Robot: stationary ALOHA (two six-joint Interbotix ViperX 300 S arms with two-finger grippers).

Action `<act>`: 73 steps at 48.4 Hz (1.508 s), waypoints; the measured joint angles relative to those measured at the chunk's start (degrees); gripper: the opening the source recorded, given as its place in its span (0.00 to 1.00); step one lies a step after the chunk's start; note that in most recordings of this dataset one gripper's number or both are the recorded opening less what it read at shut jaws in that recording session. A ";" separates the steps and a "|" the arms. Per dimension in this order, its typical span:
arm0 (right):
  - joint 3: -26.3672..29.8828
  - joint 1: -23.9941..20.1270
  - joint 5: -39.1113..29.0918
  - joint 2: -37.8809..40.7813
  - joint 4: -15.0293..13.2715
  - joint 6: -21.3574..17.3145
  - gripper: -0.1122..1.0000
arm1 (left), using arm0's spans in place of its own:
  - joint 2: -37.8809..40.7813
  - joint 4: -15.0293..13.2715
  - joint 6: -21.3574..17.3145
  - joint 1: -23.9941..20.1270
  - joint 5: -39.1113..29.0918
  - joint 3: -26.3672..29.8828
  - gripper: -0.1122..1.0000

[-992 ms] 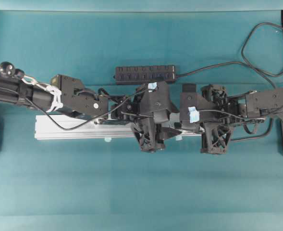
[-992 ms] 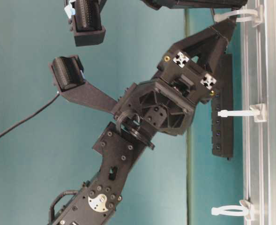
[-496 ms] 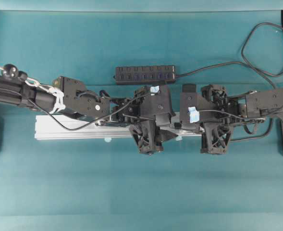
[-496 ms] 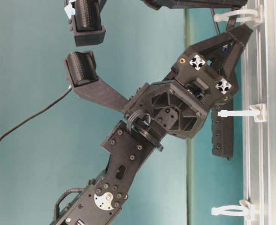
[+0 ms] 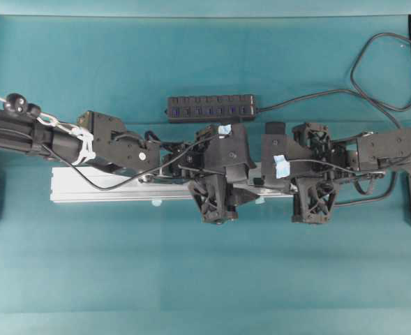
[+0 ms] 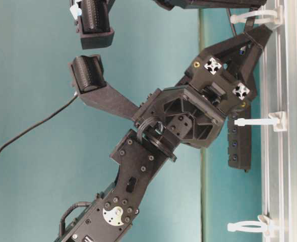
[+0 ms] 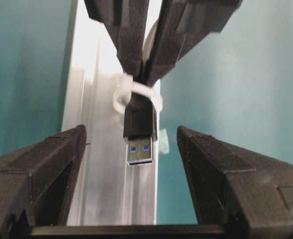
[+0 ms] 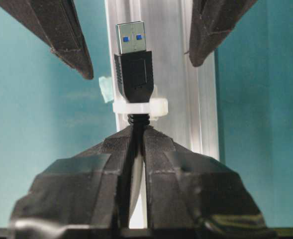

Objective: Pass the USB cable through three rings with both arms.
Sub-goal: 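Grasp the plug tip with the left gripper beside the right gripper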

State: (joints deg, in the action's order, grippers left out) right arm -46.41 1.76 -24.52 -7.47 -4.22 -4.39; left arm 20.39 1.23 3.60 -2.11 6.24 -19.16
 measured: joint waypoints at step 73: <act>-1.58 0.26 0.09 -2.55 0.00 -0.88 0.47 | -2.55 0.00 -0.09 -0.44 -6.59 -1.49 0.32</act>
State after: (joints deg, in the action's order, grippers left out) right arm -47.99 2.02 -24.43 -10.02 -4.22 -5.27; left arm 17.84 1.23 3.52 -2.55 -0.35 -20.65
